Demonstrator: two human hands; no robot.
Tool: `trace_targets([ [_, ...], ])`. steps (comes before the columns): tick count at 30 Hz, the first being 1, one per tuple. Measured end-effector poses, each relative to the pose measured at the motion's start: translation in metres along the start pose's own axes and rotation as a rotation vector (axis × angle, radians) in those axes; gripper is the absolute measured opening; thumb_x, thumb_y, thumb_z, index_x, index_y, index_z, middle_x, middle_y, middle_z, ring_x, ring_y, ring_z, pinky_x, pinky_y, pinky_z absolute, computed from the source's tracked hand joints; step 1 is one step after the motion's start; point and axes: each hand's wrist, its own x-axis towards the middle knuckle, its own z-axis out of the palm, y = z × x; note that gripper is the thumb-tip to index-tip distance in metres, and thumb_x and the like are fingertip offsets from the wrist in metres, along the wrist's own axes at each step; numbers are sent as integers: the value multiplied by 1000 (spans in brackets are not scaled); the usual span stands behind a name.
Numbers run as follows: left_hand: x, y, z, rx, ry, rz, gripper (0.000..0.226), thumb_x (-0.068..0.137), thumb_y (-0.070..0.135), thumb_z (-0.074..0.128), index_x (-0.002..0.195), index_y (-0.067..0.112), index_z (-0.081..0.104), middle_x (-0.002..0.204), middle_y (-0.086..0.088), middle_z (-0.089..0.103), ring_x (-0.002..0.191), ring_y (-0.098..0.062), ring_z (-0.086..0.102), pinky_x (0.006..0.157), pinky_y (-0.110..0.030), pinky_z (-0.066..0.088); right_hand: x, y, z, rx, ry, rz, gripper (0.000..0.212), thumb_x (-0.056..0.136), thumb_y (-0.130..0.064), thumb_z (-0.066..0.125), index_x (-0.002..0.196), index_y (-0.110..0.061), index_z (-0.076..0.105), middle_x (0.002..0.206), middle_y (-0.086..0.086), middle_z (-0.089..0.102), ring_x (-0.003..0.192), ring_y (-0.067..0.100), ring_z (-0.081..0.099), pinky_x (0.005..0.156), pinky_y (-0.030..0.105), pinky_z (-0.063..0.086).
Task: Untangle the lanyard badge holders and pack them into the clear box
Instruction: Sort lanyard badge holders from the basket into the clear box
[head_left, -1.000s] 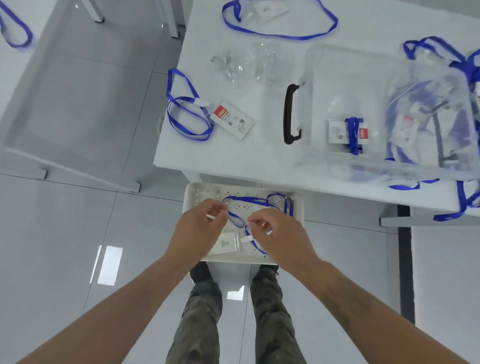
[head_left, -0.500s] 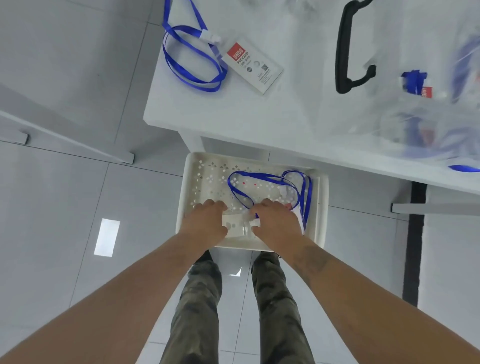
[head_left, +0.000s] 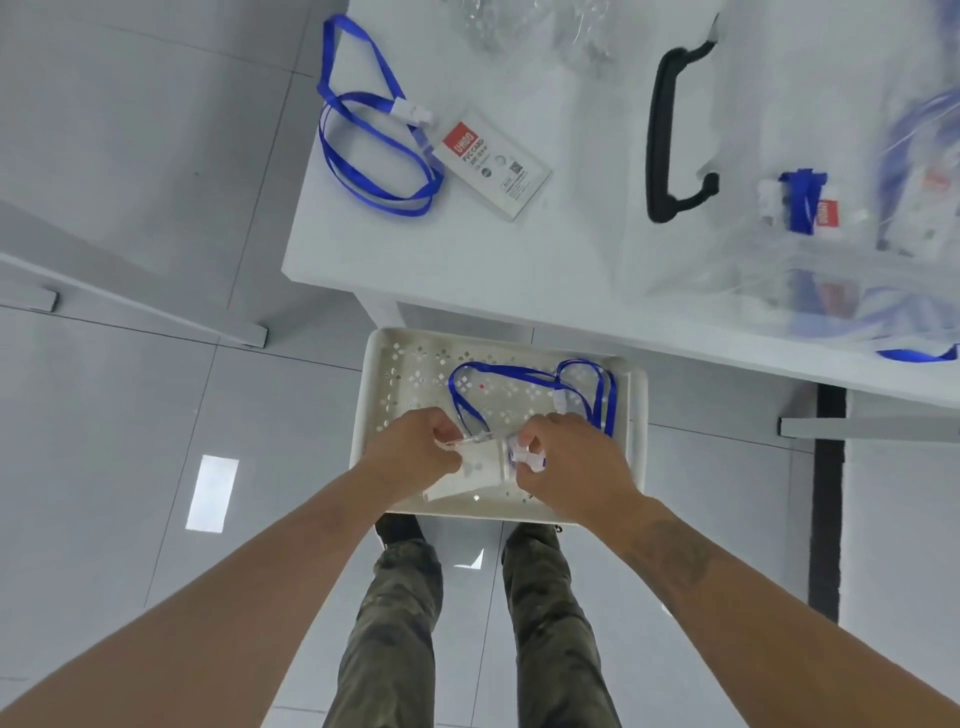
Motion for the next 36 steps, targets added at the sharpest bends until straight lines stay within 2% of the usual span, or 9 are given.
trace_targets([
  [6, -35, 30, -29, -503, -48, -38, 18, 82, 7, 71, 95, 19, 71, 97, 2, 74, 87, -17, 67, 84, -35, 57, -27, 7, -50, 191, 15, 61, 19, 82, -41, 62, 99, -34, 60, 97, -19, 57, 75, 1, 54, 67, 13, 40],
  [10, -62, 57, -54, -594, -98, 76, 20, 87, 8, 69, 100, 23, 74, 91, 3, 77, 86, -15, 71, 71, -26, 58, -45, 6, -88, 383, 78, 90, 13, 79, -39, 65, 89, -37, 57, 85, -20, 59, 75, 2, 59, 67, 16, 47],
  [14, -87, 79, -76, -651, -94, 156, 18, 86, 11, 71, 100, 21, 76, 108, -19, 71, 96, -40, 67, 77, -39, 61, -62, -3, -128, 568, 153, 42, 12, 78, -29, 69, 82, -36, 60, 83, -21, 61, 70, 6, 59, 63, 16, 50],
  [17, -108, 101, -95, -676, -90, 216, 18, 87, 10, 70, 93, 26, 77, 101, -14, 74, 91, -32, 71, 79, -45, 61, -77, -9, -165, 692, 192, -14, 17, 80, -19, 70, 83, -34, 62, 80, -16, 64, 66, 7, 59, 64, 18, 51],
  [22, -135, 138, -117, -752, -96, 338, 20, 87, 6, 67, 100, 19, 74, 67, -2, 65, 69, -15, 70, 68, -38, 63, -91, -6, -208, 984, 174, -40, 24, 77, -7, 62, 90, -26, 67, 82, -11, 69, 71, 5, 62, 67, 18, 51],
  [25, -144, 158, -121, -811, -129, 365, 22, 81, 9, 70, 99, 20, 74, 81, -3, 71, 73, -18, 70, 63, -34, 62, -93, -4, -215, 1088, 206, 22, 33, 86, 11, 53, 91, -18, 67, 77, -4, 71, 67, 4, 63, 66, 18, 53],
  [28, -148, 177, -123, -869, -165, 384, 33, 73, 16, 72, 106, 17, 72, 100, -11, 75, 84, -28, 69, 61, -32, 61, -92, -10, -208, 1123, 268, 130, 26, 99, -8, 45, 89, -15, 68, 70, -1, 70, 63, 6, 62, 69, 21, 52],
  [31, -151, 193, -121, -864, -132, 391, 25, 81, 11, 69, 105, 16, 71, 100, -8, 76, 87, -26, 71, 66, -34, 63, -92, -34, -195, 1060, 199, 153, 32, 103, -23, 39, 89, -21, 68, 81, -8, 73, 65, 6, 63, 72, 22, 52],
  [36, -152, 209, -115, -748, 71, 422, 17, 89, 8, 67, 100, 20, 72, 91, -1, 78, 86, -20, 75, 69, -36, 63, -104, -66, -204, 455, 39, -43, 33, 102, -45, 32, 128, -38, 51, 119, -22, 63, 92, 2, 60, 83, 22, 49],
])
